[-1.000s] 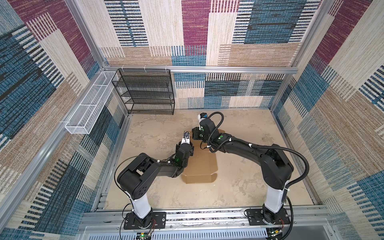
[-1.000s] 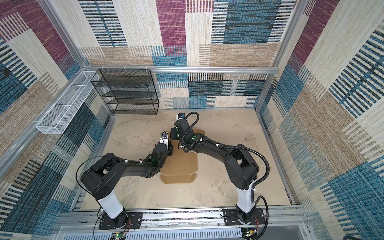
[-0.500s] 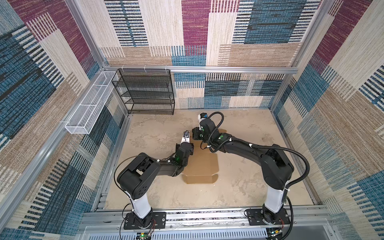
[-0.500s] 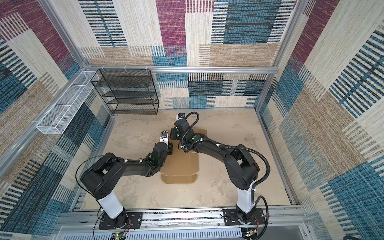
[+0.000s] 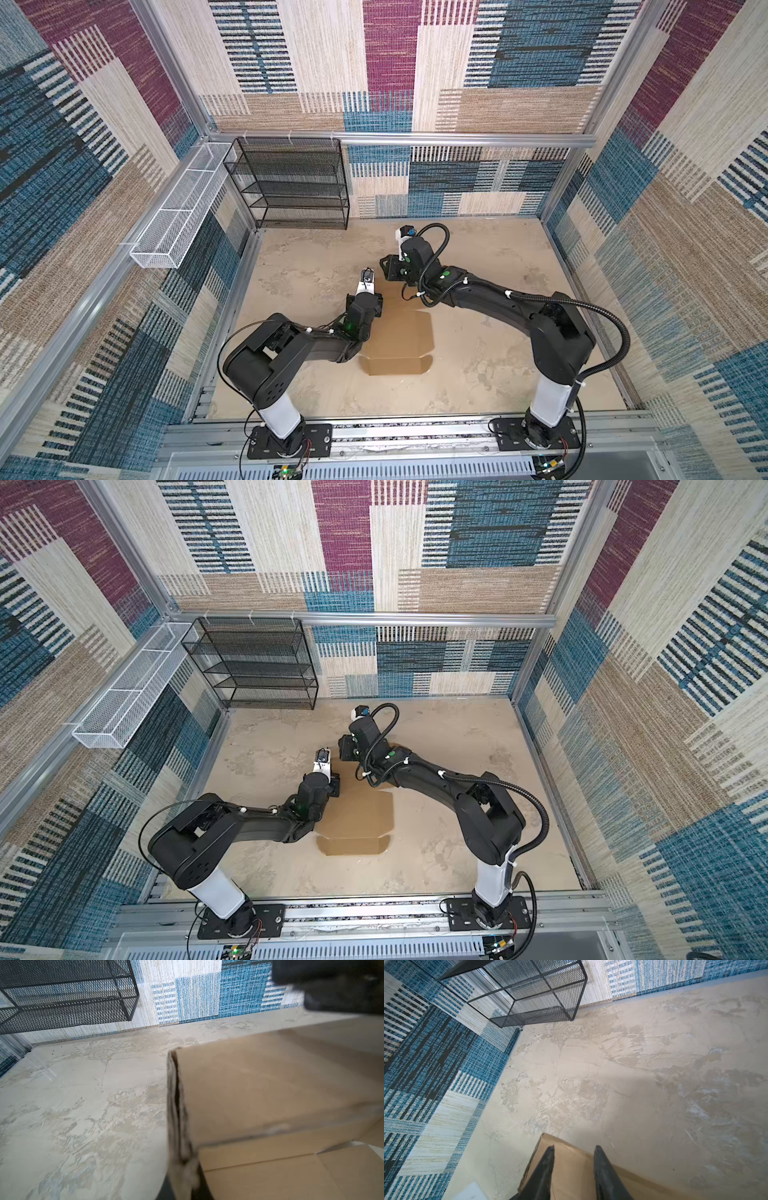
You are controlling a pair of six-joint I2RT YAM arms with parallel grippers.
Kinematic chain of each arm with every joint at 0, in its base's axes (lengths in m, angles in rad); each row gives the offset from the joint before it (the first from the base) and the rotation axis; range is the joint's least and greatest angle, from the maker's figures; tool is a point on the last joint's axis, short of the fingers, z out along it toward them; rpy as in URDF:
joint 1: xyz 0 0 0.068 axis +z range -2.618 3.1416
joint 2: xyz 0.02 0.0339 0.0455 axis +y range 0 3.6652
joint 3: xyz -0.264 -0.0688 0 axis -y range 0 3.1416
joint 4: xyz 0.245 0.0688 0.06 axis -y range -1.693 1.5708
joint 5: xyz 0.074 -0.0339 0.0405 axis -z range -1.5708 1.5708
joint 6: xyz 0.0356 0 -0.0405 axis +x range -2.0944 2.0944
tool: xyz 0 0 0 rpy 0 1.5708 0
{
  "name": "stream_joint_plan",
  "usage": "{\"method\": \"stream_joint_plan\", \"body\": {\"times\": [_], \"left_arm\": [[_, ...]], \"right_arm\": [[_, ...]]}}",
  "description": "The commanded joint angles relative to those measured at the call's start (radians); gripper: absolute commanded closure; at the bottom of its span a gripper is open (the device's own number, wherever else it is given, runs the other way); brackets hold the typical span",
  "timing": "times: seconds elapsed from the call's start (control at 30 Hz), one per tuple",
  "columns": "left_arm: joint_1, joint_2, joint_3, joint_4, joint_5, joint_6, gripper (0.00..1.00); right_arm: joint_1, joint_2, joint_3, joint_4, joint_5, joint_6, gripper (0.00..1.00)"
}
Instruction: Fold the paper box
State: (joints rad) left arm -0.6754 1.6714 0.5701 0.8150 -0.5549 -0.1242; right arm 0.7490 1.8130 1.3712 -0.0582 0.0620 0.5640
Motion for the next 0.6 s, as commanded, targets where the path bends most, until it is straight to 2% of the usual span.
{"method": "stream_joint_plan", "body": {"times": [0.0,0.3,0.57], "left_arm": [[-0.010,-0.015,-0.034,0.027,-0.034,-0.005,1.00],[-0.050,0.034,-0.134,0.229,-0.121,0.030,1.00],[-0.061,0.086,-0.149,0.288,-0.132,0.020,1.00]], "right_arm": [[0.008,-0.025,-0.006,0.019,-0.004,-0.014,0.62],[0.049,-0.014,-0.009,0.032,-0.017,-0.032,0.71],[0.059,0.036,-0.015,0.037,-0.016,-0.002,0.76]]}}
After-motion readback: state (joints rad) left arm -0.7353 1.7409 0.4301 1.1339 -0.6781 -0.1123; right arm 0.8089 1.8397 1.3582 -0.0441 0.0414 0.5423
